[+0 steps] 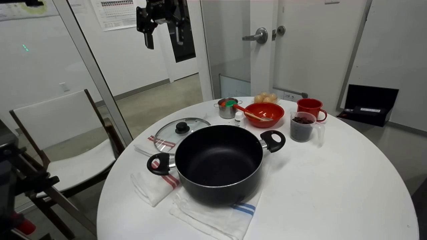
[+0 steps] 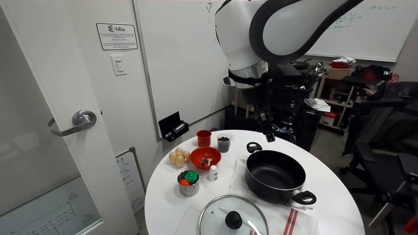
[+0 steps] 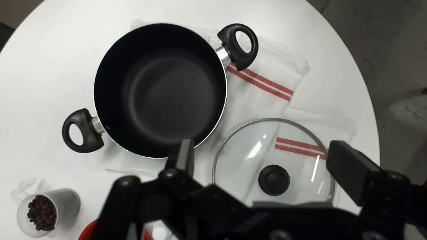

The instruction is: Put the lid on the pot

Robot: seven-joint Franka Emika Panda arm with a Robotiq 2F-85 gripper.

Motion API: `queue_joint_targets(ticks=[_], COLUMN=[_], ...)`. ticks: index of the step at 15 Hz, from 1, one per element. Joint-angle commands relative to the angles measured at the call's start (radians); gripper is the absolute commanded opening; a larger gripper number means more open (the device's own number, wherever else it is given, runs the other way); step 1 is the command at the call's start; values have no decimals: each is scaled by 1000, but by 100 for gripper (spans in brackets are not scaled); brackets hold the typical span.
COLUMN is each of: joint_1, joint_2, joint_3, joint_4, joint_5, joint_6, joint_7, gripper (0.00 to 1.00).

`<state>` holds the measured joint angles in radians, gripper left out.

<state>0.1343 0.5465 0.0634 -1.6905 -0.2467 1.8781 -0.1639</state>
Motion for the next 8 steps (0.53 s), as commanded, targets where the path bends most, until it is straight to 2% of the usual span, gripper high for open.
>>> queue_joint_targets(ticks=[1,8], joint_1=[-6,19], joint_2=[-3,90], joint_3=[4,57], joint_4=[3,25], joint_5=[-2,3], joint_6=[-3,112], joint_7=[2,-59], gripper=[100,100])
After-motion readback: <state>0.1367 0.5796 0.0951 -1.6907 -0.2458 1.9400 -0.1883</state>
